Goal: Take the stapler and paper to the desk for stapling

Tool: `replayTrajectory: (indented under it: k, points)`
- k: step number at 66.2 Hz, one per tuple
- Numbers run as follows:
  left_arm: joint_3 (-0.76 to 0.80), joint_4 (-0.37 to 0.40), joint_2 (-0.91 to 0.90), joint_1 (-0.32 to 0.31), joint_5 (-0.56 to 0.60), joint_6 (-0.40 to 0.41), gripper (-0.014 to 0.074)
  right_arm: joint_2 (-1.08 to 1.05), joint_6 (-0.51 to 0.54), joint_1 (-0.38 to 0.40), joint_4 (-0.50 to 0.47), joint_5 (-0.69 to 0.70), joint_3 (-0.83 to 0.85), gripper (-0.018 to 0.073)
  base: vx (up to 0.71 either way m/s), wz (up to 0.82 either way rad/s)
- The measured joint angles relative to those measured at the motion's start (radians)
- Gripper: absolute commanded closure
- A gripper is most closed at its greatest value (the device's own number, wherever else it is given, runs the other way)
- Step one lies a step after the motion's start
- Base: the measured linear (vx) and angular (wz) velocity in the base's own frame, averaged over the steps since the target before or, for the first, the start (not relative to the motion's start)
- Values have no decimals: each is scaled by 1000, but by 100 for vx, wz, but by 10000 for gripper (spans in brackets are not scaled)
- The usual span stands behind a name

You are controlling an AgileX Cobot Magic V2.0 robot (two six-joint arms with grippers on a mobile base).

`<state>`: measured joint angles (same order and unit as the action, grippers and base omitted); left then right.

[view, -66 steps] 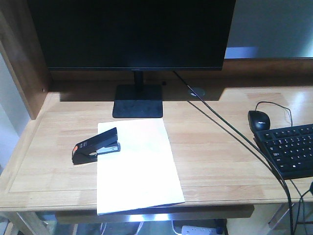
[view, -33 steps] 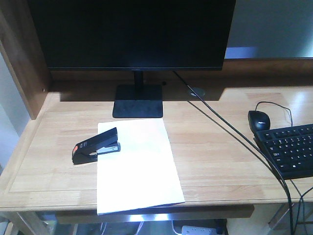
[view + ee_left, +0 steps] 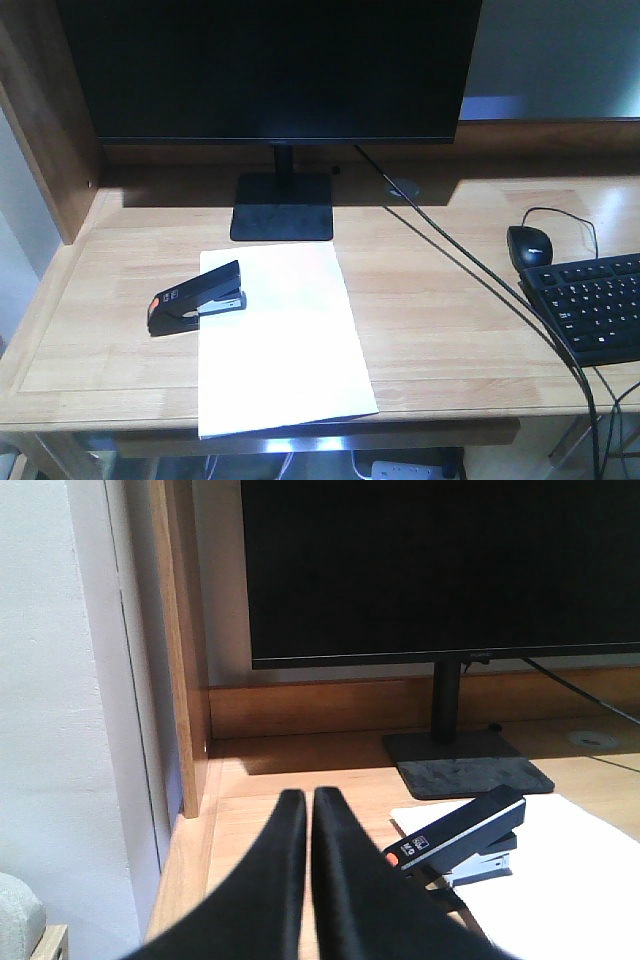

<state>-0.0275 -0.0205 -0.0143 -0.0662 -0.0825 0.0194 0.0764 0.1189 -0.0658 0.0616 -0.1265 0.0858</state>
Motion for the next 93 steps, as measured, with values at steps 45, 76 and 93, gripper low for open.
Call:
replayTrajectory:
  k: [45, 76, 93]
  points:
    - [0, 0, 0, 0, -5, 0, 603, -87, -145, 0, 30, 74, -113, 568, 0, 0]
    - [0, 0, 0, 0, -5, 0, 603, -87, -145, 0, 30, 72, -113, 568, 0, 0]
    - [0, 0, 0, 0, -5, 0, 603, -87, -146, 0, 30, 72, -113, 568, 0, 0]
